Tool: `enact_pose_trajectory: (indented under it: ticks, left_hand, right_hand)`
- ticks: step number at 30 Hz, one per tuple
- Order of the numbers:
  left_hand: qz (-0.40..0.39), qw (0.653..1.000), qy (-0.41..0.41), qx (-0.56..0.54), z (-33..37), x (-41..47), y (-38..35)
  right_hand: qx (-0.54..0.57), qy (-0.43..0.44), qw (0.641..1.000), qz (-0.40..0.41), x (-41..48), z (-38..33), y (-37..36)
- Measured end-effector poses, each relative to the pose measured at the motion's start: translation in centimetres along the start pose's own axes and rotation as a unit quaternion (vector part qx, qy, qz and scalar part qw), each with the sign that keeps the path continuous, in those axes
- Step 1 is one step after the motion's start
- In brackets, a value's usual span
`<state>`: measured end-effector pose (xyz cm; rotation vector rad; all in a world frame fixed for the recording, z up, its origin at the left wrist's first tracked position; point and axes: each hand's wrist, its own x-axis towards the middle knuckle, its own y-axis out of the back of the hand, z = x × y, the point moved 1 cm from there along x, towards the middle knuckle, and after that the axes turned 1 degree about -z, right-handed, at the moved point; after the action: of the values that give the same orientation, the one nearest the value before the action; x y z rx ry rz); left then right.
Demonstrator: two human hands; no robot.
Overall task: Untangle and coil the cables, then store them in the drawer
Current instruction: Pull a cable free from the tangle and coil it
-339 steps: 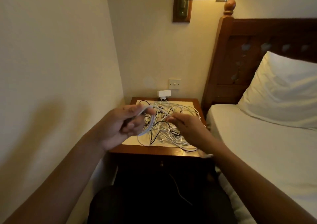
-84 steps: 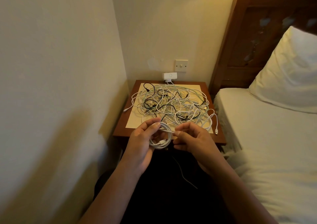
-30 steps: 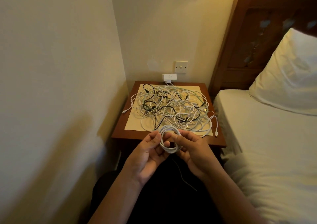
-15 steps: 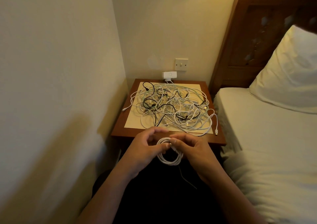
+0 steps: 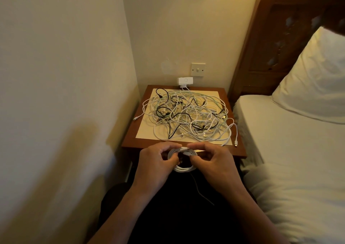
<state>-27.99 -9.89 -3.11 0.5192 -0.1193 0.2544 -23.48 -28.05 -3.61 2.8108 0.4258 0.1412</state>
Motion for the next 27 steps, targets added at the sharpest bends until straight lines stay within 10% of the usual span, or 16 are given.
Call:
enact_pose_trajectory:
  ticks: [10,19,27]
  left_hand:
    - [-0.056,0.985,0.100,-0.126,-1.9,1.2,0.8]
    - [0.046,0.979,0.142,-0.141,-7.2,6.4,1.5]
    - [0.137,0.964,0.216,0.065,-15.4,12.5,4.0]
  right_hand:
    - [0.054,-0.002,0.998,-0.033,1.1,0.0,-0.5]
    - [-0.011,-0.012,0.999,-0.046,4.9,1.9,-2.6]
    - [-0.072,-0.027,0.997,-0.012,5.9,4.1,-0.4]
